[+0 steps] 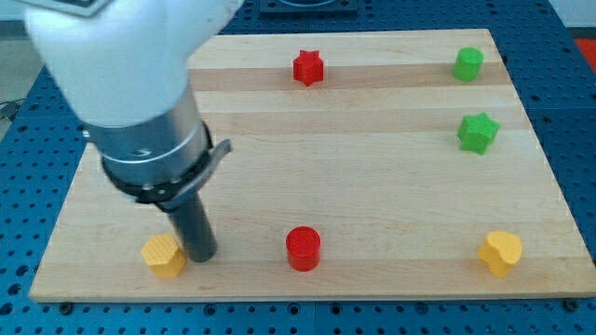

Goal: Push yellow hexagon below blue triangle

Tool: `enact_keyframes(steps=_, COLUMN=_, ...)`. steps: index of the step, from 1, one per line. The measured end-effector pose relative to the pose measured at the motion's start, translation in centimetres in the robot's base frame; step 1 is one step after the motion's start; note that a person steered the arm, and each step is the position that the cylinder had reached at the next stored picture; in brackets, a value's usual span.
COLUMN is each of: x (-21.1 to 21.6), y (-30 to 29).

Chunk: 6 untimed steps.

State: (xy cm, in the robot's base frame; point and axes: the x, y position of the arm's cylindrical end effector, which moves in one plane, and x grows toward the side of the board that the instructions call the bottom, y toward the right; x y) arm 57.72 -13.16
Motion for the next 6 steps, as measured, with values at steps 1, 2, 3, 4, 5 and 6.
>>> enact_keyframes(steps=1, x=0.1, y=-0.6)
enact_keyframes(steps=2, x=0.9, y=0.3)
enact_keyframes(steps=3, x=2.6, y=5.3)
enact_keyframes(steps=4, x=3.0, y=5.5)
enact_keyframes(steps=5, x=3.0, y=4.9)
enact_keyframes(steps=6, x=1.7, y=3.4)
